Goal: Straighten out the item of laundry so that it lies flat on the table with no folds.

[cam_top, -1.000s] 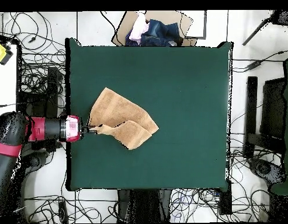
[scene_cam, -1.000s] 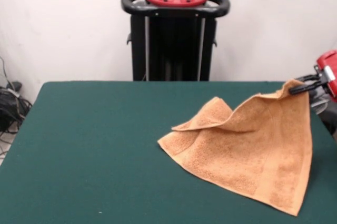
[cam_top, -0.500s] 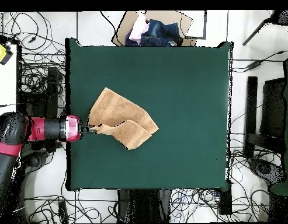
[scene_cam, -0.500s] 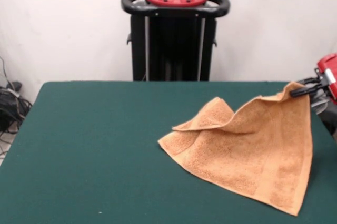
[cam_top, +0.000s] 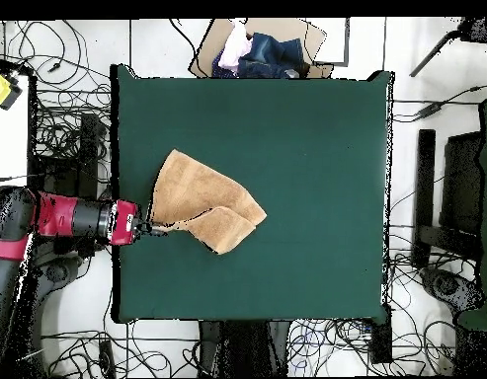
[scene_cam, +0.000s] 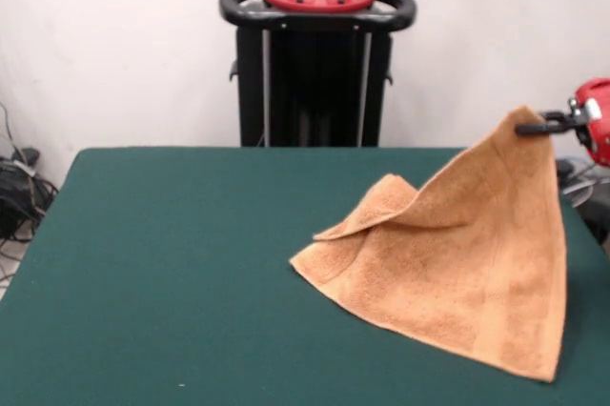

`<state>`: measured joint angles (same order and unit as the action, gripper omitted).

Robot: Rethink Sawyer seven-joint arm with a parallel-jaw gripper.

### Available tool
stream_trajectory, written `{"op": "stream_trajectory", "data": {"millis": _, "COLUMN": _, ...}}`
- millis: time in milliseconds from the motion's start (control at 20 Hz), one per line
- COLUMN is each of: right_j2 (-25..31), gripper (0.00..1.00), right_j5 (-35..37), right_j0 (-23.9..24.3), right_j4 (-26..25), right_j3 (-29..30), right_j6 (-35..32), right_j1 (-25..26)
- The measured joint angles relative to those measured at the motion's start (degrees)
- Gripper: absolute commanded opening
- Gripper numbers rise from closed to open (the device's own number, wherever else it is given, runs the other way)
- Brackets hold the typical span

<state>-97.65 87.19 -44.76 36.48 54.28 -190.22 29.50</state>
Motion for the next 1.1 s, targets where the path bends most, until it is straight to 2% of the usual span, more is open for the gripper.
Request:
{"op": "stream_trajectory", "data": {"millis": 150, "right_j2": -3.2, "gripper": 0.00, "right_j5": 4.3, "right_j0": 0.2, "right_j4": 0.0, "right_j3": 0.0, "right_j6": -10.3, "right_j1": 2.6}}
{"op": "stream_trajectory", "data": {"millis": 500, "right_j2": -4.2, "gripper": 0.00, "right_j5": 2.3, "right_j0": -1.5, "right_j4": -0.7, "right_j3": 0.8, "right_j6": -26.8, "right_j1": 5.6}}
{"op": "stream_trajectory", "data": {"millis": 1100, "right_j2": -4.2, "gripper": 0.00, "right_j5": -1.9, "right_j0": -2.7, "right_j4": -0.4, "right_j3": 1.6, "right_j6": -29.3, "right_j1": 4.3}}
